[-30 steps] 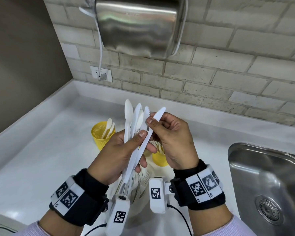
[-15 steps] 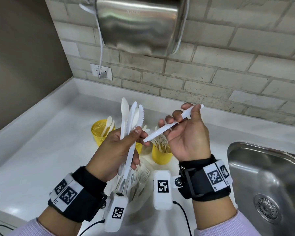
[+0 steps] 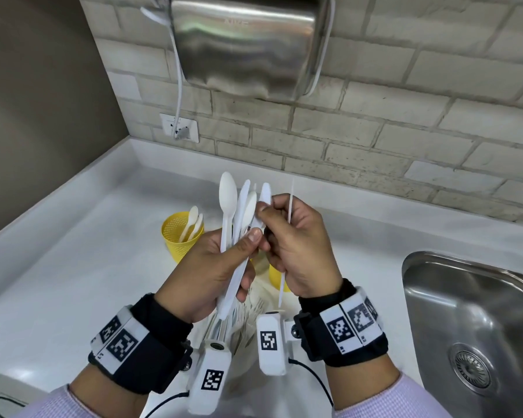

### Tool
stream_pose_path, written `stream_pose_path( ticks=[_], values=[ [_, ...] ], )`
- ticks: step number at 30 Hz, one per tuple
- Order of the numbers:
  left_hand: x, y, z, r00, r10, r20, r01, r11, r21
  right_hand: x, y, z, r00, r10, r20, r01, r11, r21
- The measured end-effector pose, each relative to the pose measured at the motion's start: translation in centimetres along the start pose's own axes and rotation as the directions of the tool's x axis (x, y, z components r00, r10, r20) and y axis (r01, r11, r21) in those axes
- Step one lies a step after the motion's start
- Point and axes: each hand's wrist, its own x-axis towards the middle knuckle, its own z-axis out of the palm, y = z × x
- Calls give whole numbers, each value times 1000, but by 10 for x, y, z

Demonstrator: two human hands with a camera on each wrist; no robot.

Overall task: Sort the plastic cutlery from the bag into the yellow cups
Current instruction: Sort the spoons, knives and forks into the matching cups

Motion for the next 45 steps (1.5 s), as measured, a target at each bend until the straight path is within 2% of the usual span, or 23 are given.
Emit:
stream_pose_path(
  ticks=[4,7,10,13,17,21,23,26,29,33,36,39,42,45],
  values=[
    [-2,1,-2,999,8,-37,-6,999,44,4,-3,-1,995,-52,-90,67,983,169],
    [-4,0,-1,1000,7,-26,-5,999,54,4,-3,-5,998,5,-61,13,957,289],
    [-4,3,5,1000,9,23,-9,1000,22,0,-2,-1,1000,22,-16,-18,979,205],
    [-5,5,7,999,26,47,-27,999,25,1,-2,1,999,24,-26,-19,986,164],
    [-5,3,5,1000,-1,21,1,1000,19,12,1,-7,984,-38,-176,79,969,233],
    [-6,3,4,997,-37,70,46,990,-131,13,-6,-17,960,-35,-277,161,880,446],
    [-7,4,4,992,-35,118,55,985,-163,10,-14,-22,932,-84,-352,261,831,492],
    [-6,5,6,987,-34,158,64,981,-185,7,-24,-28,870,-168,-463,392,805,445],
    [-5,5,8,983,-52,175,85,978,-189,8,-22,-29,816,-253,-519,452,839,303],
    [-5,4,7,975,-51,216,92,979,-183,8,-10,-21,764,-427,-483,516,855,61],
    [-4,4,6,972,-57,229,98,980,-172,4,-6,-12,792,-475,-384,522,853,21],
    [-4,4,7,970,-58,235,94,985,-146,3,-1,-8,852,-443,-279,450,892,-40],
    [-5,4,8,969,-52,242,82,990,-117,0,1,-5,918,-342,-201,323,939,-122],
    [-5,4,8,970,-56,237,87,989,-121,-2,-2,0,974,-192,-119,190,981,-28]
  ],
)
